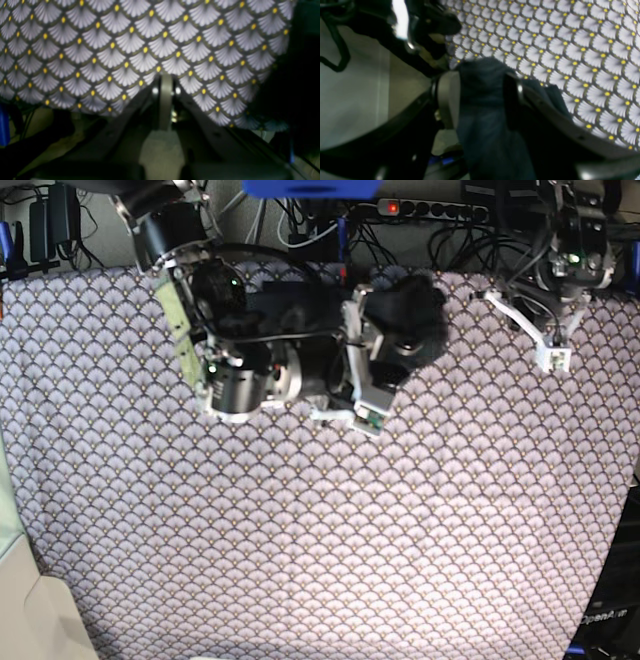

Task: Fold the T-shirt properly
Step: 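Open the right gripper and withdraw it from the folded bundle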

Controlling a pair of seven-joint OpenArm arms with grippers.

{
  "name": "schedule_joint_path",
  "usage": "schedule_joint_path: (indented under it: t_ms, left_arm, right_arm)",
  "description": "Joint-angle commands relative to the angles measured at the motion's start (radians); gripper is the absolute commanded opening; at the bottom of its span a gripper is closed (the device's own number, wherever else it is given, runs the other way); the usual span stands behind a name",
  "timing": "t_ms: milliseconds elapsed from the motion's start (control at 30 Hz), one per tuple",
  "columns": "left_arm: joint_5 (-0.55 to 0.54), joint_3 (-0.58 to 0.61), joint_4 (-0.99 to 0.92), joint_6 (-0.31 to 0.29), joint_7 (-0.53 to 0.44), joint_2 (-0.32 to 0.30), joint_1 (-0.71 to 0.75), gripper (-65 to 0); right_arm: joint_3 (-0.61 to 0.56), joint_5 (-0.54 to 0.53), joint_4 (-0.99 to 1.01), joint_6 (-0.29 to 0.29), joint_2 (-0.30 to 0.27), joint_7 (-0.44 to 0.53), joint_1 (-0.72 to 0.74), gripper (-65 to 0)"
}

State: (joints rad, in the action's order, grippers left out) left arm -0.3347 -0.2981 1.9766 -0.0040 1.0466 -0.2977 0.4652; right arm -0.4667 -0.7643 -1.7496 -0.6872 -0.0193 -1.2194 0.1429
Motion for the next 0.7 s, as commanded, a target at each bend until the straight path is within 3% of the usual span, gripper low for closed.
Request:
schedule_joint_path:
  t_ms: [0, 233, 433, 667]
  left_arm:
    - [-0.005, -0.002, 0.016, -0.003, -0.012, -0.005, 0.0, -65.0]
    - [-0.008, 0.0, 0.028, -0.009, -0.012, -0.001, 0.005, -65.0]
    - [-0.123, 0.0, 0.037, -0.224, 0.001, -0.001, 0.005, -65.0]
    - [-0.132, 0.021, 0.036, -0.242, 0.002, -0.013, 0.057, -65.0]
  right_arm:
    - [0.003, -0.019, -0.019, -0.011, 0.003, 0.02, 0.014, -35.2]
    - [0.061, -0.019, -0.02, -0.011, -0.101, 0.026, 0.028, -35.2]
    - [0.164, -0.024, -0.02, -0.011, -0.212, 0.025, 0.031, -35.2]
    - [0.27, -0.027, -0.022, -0.011, -0.325, 0.028, 0.025, -35.2]
